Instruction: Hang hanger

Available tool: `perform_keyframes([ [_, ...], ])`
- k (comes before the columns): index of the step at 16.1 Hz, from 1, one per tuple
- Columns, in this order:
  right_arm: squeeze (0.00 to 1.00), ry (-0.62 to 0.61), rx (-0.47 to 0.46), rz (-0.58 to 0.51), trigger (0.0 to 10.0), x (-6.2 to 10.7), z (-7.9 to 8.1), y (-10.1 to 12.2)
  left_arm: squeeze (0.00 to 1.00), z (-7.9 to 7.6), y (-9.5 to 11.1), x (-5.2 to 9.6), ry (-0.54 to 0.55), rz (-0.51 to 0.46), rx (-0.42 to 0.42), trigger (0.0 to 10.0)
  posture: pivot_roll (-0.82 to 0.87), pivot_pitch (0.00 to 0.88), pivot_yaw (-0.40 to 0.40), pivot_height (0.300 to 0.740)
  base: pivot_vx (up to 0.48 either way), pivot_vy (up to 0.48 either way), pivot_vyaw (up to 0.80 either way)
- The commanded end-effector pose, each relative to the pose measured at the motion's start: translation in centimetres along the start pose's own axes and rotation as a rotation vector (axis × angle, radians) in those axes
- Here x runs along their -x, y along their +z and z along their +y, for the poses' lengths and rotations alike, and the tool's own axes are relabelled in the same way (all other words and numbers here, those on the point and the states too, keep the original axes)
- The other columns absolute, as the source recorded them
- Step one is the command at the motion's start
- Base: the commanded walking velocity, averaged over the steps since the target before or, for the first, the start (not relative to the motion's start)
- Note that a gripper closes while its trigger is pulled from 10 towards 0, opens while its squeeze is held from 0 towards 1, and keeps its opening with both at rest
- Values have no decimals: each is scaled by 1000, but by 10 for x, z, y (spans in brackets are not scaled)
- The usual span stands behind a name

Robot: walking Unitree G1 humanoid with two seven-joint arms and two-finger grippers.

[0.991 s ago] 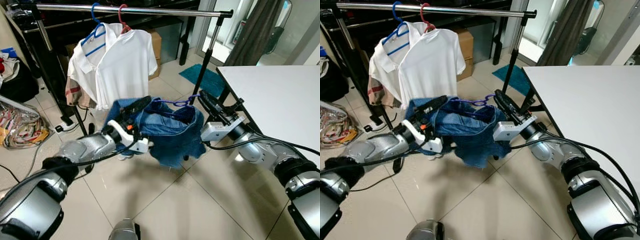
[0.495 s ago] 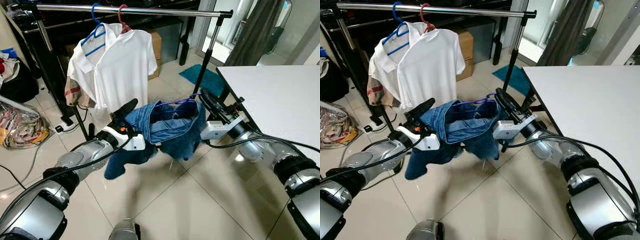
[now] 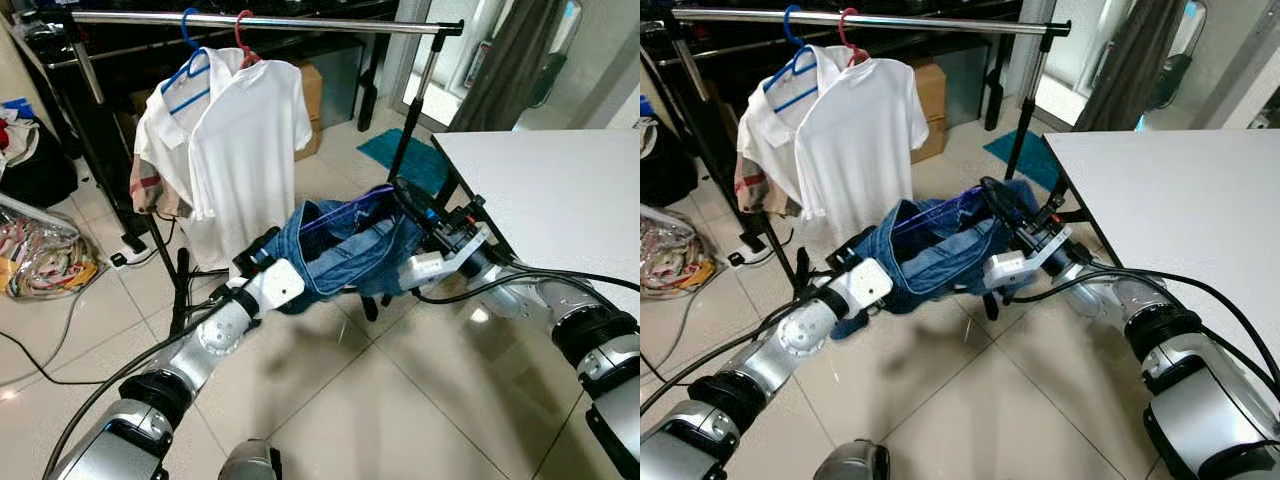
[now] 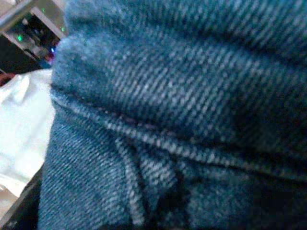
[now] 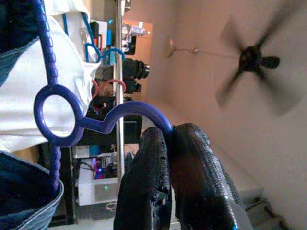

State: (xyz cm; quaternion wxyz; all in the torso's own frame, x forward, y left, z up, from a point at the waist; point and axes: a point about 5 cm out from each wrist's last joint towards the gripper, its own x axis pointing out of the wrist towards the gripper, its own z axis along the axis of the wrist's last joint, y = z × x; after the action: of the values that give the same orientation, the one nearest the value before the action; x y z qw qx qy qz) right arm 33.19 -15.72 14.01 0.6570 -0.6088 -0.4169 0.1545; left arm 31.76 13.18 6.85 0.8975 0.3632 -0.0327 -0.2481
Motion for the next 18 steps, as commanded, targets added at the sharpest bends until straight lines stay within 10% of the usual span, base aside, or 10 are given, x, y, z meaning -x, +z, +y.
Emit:
perform_keyframes([
  [1, 0, -60, 2, -45, 0, -6, -6, 5, 0, 1, 7, -4, -13, -20, 17, 10000, 261, 0, -17, 740, 0, 0, 0],
  [10, 0, 77, 40, -146, 0, 1, 21, 24, 0, -17, 3, -1, -290, 66, -169, 10000, 257, 0, -12, 740, 0, 0, 0],
  [18, 0, 52, 36, -204, 0, -7, 19, 32, 0, -18, -4, -2, -238, 150, -45, 10000, 253, 0, -13, 740, 0, 0, 0],
])
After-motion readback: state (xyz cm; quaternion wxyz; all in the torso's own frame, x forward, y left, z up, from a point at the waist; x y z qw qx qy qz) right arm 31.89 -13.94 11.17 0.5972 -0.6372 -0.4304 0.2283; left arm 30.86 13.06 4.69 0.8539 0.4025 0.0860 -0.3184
